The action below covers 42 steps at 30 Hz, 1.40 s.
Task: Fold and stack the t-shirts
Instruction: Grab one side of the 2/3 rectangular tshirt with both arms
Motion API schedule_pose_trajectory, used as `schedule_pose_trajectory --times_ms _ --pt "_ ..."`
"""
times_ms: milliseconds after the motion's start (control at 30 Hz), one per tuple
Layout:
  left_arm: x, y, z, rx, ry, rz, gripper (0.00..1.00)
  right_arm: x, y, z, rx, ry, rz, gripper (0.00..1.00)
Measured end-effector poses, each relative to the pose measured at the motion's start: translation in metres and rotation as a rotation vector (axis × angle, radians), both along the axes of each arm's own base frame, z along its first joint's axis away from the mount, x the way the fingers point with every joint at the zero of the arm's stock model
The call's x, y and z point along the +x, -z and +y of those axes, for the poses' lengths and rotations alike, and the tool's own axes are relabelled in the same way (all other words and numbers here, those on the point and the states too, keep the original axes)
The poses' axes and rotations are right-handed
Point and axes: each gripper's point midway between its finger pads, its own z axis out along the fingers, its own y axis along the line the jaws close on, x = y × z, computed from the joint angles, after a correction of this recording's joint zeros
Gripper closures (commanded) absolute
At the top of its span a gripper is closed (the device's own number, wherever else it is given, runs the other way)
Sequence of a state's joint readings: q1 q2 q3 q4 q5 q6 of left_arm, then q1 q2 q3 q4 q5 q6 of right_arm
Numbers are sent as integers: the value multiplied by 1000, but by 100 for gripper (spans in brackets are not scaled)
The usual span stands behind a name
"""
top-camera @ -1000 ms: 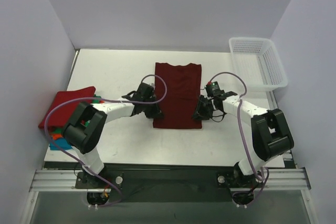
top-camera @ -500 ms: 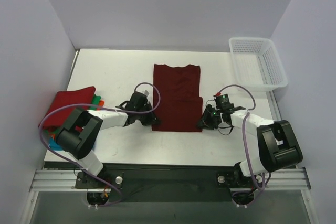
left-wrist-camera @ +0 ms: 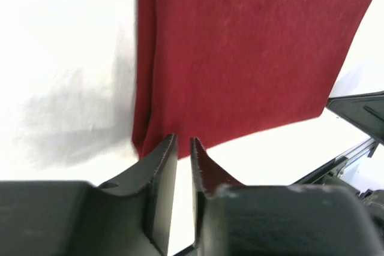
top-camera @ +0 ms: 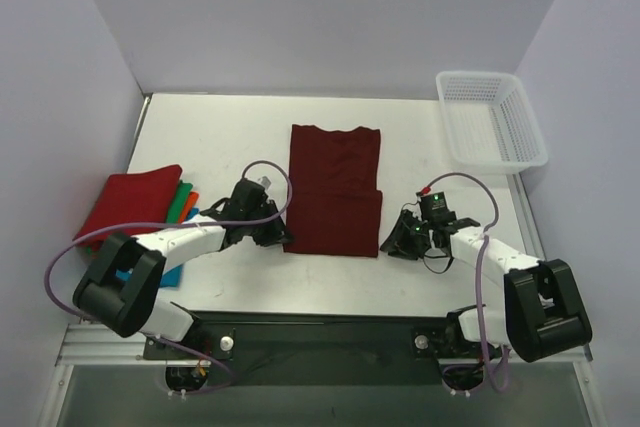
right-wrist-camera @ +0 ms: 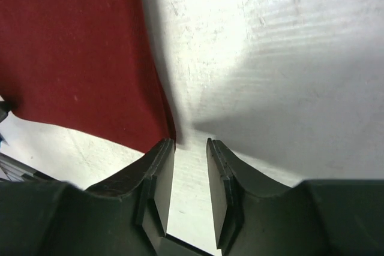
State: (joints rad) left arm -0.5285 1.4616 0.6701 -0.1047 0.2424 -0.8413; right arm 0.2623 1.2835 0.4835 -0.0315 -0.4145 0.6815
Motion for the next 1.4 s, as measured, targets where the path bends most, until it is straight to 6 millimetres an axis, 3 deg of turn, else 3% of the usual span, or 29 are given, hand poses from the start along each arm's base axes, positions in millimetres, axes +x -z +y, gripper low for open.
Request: schedule_pose_trajectory --times_ms 133,333,533,867,1000,1100,1167,1400 --pt "-9 -7 11 24 -8 -16 60 -8 0 2 15 12 -4 63" --pt "-11 0 22 43 -31 4 58 -10 1 13 63 42 -16 61" --pt "-17 19 25 54 -32 53 58 -5 0 22 111 74 -34 63" --pt "-14 19 17 3 -20 30 62 3 3 28 162 115 -55 76" --pt "-13 20 16 -15 -29 25 66 3 5 27 164 121 -52 84" --pt "-13 22 14 -24 -31 27 82 1 7 27 160 122 -48 93" --pt "-14 24 11 -32 -30 28 99 1 7 26 159 121 -47 100" --pt "-21 23 6 -54 -19 22 100 -3 6 25 150 109 -47 100"
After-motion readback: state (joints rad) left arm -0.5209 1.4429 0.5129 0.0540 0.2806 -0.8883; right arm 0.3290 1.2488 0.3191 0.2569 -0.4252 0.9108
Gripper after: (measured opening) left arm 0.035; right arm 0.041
